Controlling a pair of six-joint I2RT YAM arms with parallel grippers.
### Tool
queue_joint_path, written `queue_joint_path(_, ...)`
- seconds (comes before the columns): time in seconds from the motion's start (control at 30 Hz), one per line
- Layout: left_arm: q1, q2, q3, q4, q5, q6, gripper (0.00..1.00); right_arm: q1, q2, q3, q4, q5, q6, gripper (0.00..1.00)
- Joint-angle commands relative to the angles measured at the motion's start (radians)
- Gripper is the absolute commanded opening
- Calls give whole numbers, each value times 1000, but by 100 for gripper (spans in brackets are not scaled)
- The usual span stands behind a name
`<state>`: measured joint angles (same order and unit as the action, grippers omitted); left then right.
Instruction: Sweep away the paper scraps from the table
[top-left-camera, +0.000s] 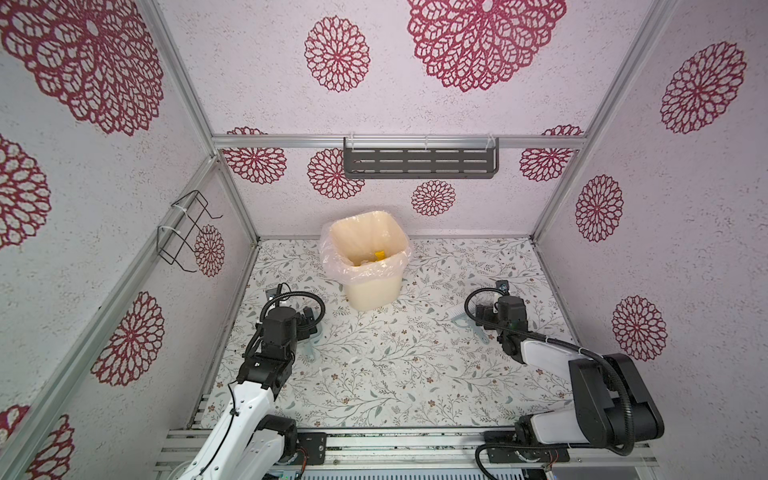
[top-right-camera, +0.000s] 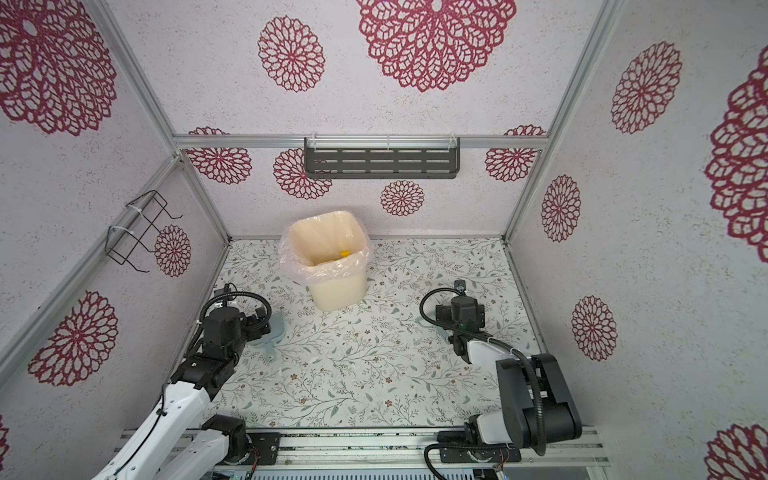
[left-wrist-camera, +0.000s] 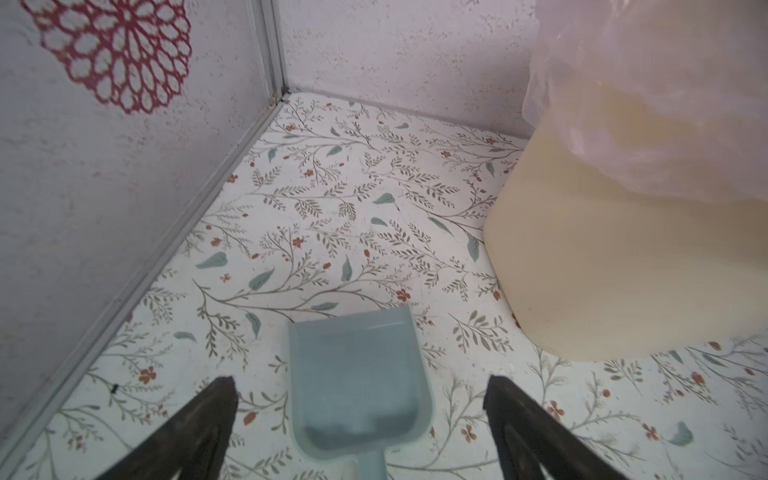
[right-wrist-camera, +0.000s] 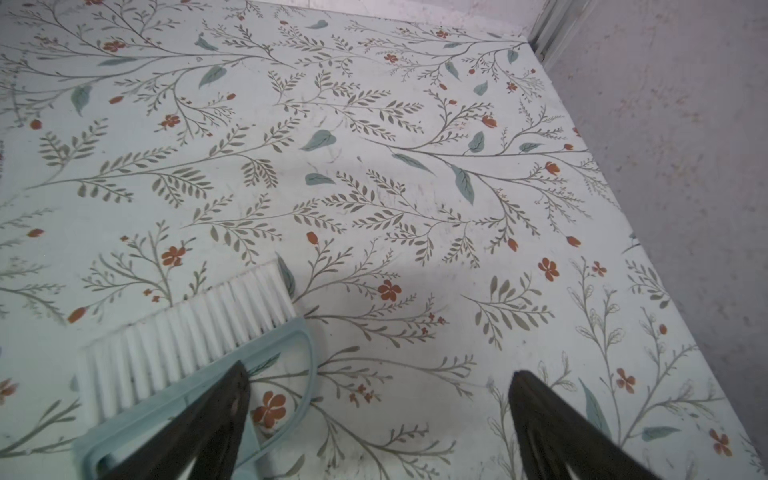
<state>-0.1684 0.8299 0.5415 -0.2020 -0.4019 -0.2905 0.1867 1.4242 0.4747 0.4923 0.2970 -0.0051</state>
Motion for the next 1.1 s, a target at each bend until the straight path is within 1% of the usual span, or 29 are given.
queue_joint_path(0.0, 47, 54, -36, 294, -62, 181, 97, 3, 29, -38, 316, 61, -97, 99)
queue_joint_path(0.07, 84, 113, -68, 426, -31, 228, 97, -3, 60, -64, 404, 85, -107, 99)
queue_joint_path(0.1, 110, 147, -85, 490, -3, 237, 97, -17, 72, -73, 421, 74, -93, 99)
queue_joint_path(0.13, 135, 183, -99, 557, 29, 236, 97, -23, 79, -88, 455, 78, -89, 99)
queue_joint_path(0.2, 167, 255, -122, 670, 75, 228, 97, -42, 66, -109, 478, 50, -68, 99)
queue_joint_path(0.27, 183, 344, -147, 807, 88, 233, 97, -68, 62, -136, 519, 28, -43, 99)
queue_joint_path(0.4, 198, 541, -182, 1066, 87, 238, 97, -138, 77, -193, 631, -74, 9, 99)
queue_joint_path(0.5, 198, 626, -179, 1131, 86, 240, 97, -142, 100, -212, 684, -89, 7, 99)
queue_joint_path(0.67, 209, 713, -215, 1274, 90, 229, 97, -140, 106, -220, 700, -83, 4, 99)
queue_joint_path(0.77, 211, 736, -208, 1284, 98, 229, 97, -129, 113, -236, 739, -49, 1, 99)
queue_joint_path(0.87, 217, 733, -206, 1271, 113, 226, 97, -125, 116, -239, 749, -43, -3, 99)
queue_joint_path(1.07, 219, 732, -202, 1261, 104, 220, 97, -126, 115, -236, 745, -44, 1, 99)
